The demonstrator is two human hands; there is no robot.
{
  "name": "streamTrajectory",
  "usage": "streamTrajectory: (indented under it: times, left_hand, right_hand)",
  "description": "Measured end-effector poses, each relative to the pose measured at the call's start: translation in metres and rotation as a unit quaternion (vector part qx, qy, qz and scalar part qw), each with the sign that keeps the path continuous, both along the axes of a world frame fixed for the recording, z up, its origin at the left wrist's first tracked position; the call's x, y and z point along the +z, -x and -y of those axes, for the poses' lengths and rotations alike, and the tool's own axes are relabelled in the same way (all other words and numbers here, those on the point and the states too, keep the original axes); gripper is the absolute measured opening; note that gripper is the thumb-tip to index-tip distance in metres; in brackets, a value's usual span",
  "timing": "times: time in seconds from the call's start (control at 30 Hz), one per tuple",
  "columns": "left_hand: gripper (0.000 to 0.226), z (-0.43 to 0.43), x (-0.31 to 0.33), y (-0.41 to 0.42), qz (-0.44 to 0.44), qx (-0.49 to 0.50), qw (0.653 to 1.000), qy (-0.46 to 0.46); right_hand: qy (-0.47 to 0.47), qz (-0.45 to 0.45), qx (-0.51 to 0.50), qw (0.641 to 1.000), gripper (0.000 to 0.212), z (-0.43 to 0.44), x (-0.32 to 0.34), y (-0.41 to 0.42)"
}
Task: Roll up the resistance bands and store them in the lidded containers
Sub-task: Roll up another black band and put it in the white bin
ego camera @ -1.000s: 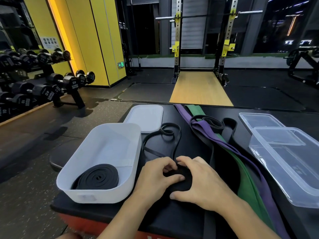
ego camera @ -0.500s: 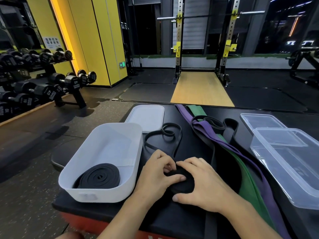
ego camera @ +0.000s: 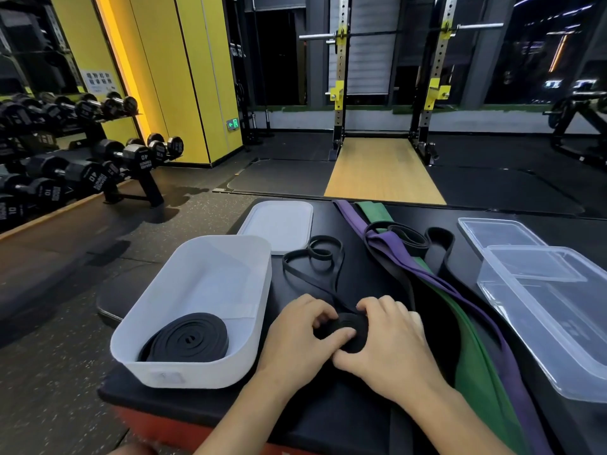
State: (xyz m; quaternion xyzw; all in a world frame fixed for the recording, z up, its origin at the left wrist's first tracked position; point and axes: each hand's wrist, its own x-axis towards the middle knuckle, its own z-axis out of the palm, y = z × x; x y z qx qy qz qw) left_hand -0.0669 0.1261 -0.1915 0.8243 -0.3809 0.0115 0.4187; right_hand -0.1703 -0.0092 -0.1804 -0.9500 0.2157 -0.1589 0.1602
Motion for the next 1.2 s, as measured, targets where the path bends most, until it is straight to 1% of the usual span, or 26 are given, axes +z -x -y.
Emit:
streamTrajectory:
  times: [0.07, 0.23, 0.3, 0.43, 0.57, 0.7, 0.9, 1.03, 1.2]
  left_hand:
    - [0.023, 0.000, -0.001, -0.002, -0.020, 0.006, 1.000, 0.007]
    - [0.019, -0.001, -0.003, -0.006, -0.047, -0.005, 0.999, 0.016]
    - [0.019, -0.001, -0.004, -0.007, -0.045, -0.019, 0.999, 0.020]
    - [0.016, -0.001, -0.004, -0.008, -0.047, -0.065, 0.997, 0.014]
    - [0.014, -0.001, -0.003, -0.007, -0.051, -0.071, 0.996, 0.016]
    - [0.018, 0.000, -0.004, -0.006, -0.047, -0.044, 0.998, 0.028]
    - [0.020, -0.001, -0.005, -0.008, -0.030, -0.031, 0.999, 0.026]
    - [0.017, -0.003, -0.003, -0.007, -0.055, -0.026, 0.998, 0.035]
    - [0.016, -0.003, -0.002, -0.006, -0.070, -0.020, 0.997, 0.033]
  right_hand:
    - [-0.011, 0.004, 0.008, 1.000, 0.076, 0.000, 0.000, 0.000]
    - [-0.069, -0.027, 0.102, 0.992, 0.097, 0.017, 0.003, 0.009]
    - [-0.075, -0.034, 0.136, 0.987, 0.095, 0.020, 0.008, 0.012]
    - [-0.084, -0.033, 0.180, 0.979, 0.082, 0.016, 0.011, 0.011]
    - [-0.103, -0.032, 0.175, 0.979, 0.076, 0.017, 0.014, 0.014]
    - [-0.065, -0.036, 0.167, 0.983, 0.071, 0.014, 0.015, 0.014]
    - [-0.071, -0.017, 0.161, 0.984, 0.085, 0.015, 0.006, 0.014]
    - [-0.056, -0.026, 0.165, 0.984, 0.090, 0.016, 0.009, 0.014]
    - [-0.120, -0.040, 0.159, 0.979, 0.109, 0.019, 0.008, 0.013]
